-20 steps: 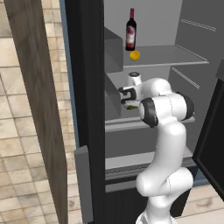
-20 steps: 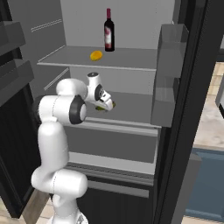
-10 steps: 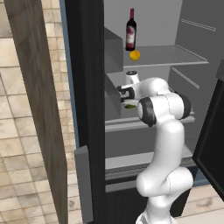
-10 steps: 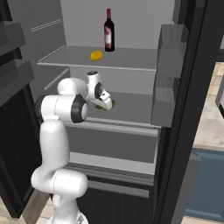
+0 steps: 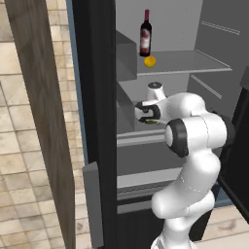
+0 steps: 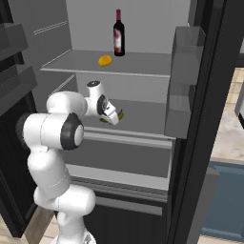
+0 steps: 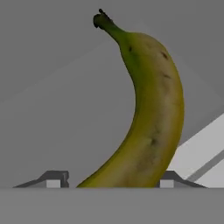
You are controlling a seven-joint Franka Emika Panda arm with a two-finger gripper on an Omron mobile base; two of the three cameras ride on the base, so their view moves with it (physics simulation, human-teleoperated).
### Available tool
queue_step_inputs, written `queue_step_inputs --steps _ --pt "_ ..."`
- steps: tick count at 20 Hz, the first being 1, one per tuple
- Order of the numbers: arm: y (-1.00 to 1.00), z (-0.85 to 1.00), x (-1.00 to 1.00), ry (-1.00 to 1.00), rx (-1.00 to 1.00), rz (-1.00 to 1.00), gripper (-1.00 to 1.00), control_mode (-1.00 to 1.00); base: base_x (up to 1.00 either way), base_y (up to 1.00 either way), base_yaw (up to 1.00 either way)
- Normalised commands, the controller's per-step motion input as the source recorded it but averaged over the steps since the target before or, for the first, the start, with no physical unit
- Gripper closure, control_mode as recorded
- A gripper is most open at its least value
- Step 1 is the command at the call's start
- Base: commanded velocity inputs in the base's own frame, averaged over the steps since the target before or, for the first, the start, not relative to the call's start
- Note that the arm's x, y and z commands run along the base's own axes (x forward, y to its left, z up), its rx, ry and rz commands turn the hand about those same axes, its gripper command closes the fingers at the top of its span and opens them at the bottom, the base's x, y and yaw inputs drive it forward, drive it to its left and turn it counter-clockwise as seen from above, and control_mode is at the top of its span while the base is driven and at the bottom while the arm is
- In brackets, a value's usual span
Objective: Pick the banana and mango from the fridge and place them on the plate next to the blender to make a fruit smoothie.
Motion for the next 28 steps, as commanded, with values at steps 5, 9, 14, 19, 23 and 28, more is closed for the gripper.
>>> queue_step_inputs --steps 5,9,14,19,23,28 --pt "-0.13 0.95 -1.0 -0.06 0.0 -0.02 1.0 -1.0 0.0 0.0 0.0" --pt "-0.2 0.85 -1.0 0.02 0.02 0.0 1.0 -1.0 0.0 0.0 0.0" --pt "-0.02 0.13 -0.67 0.09 0.01 0.0 1.0 -1.0 0.0 0.0 0.0" --pt "0.0 0.0 -0.36 0.07 0.0 -0.01 1.0 -1.0 0.0 0.0 0.0" --pt "0.0 0.0 -0.3 0.03 0.0 -0.01 1.0 -1.0 0.0 0.0 0.0" --pt "-0.01 0.0 -0.26 0.04 0.0 -0.02 1.0 -1.0 0.0 0.0 0.0"
